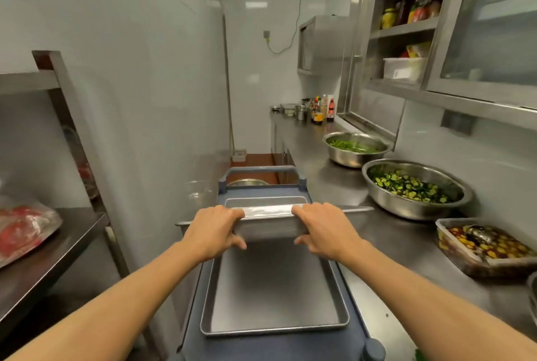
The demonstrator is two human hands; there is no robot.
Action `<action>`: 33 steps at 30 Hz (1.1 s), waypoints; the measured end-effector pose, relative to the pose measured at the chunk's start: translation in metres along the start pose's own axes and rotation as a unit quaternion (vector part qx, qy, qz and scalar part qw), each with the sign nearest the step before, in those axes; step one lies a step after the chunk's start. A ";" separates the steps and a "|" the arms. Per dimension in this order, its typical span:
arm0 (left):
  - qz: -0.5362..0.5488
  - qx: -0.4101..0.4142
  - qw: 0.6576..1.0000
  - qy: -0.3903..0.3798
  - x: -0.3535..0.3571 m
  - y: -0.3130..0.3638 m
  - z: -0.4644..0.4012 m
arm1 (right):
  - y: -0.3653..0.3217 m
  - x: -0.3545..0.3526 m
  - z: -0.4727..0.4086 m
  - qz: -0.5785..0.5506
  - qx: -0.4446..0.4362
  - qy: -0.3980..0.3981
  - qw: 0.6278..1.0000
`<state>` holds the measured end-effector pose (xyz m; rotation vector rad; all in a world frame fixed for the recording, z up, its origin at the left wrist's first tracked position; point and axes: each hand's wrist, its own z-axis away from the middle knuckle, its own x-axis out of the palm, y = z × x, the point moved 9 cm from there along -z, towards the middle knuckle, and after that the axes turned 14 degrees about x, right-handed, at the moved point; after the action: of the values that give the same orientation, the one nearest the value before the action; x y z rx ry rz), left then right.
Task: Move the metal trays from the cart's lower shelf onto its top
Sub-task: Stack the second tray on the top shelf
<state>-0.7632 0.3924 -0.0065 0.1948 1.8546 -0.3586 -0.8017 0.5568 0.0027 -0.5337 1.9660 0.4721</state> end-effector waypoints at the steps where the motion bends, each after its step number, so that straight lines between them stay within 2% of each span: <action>1: -0.001 -0.003 1.000 -0.001 0.011 -0.002 -0.002 | 0.001 0.011 -0.001 -0.004 -0.003 -0.003 1.000; 5: -0.003 -0.005 1.000 -0.013 0.059 -0.007 -0.004 | 0.001 0.063 0.003 -0.025 -0.009 -0.024 0.999; 9: 0.023 -0.014 0.999 -0.025 0.112 -0.006 0.008 | -0.010 0.113 0.017 0.026 -0.022 -0.066 0.997; 11: 0.011 0.012 0.999 -0.038 0.138 0.001 0.013 | -0.014 0.140 0.026 0.025 -0.029 -0.073 0.997; 14: -0.005 0.063 0.993 -0.096 0.182 0.018 0.022 | -0.020 0.189 0.047 0.022 -0.033 -0.127 0.991; 18: 0.009 0.079 0.982 -0.170 0.254 0.030 0.037 | -0.024 0.253 0.074 0.034 -0.013 -0.196 0.980; 19: 0.033 0.073 0.980 -0.183 0.269 0.032 0.042 | -0.023 0.266 0.078 0.033 -0.002 -0.212 0.977; 22: 0.102 -0.011 0.967 -0.231 0.316 0.023 0.059 | -0.018 0.292 0.091 0.005 0.010 -0.261 0.965; 27: 0.168 -0.083 0.965 -0.183 0.329 0.017 0.073 | -0.004 0.322 0.100 -0.131 0.090 -0.339 0.927; 33: 0.169 -0.104 0.960 -0.199 0.328 0.022 0.074 | -0.006 0.316 0.099 -0.133 0.119 -0.361 0.915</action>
<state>-0.7911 0.3726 -0.3414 0.2706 1.4156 0.0370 -0.8525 0.5534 -0.3243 -0.3858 1.1946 0.2029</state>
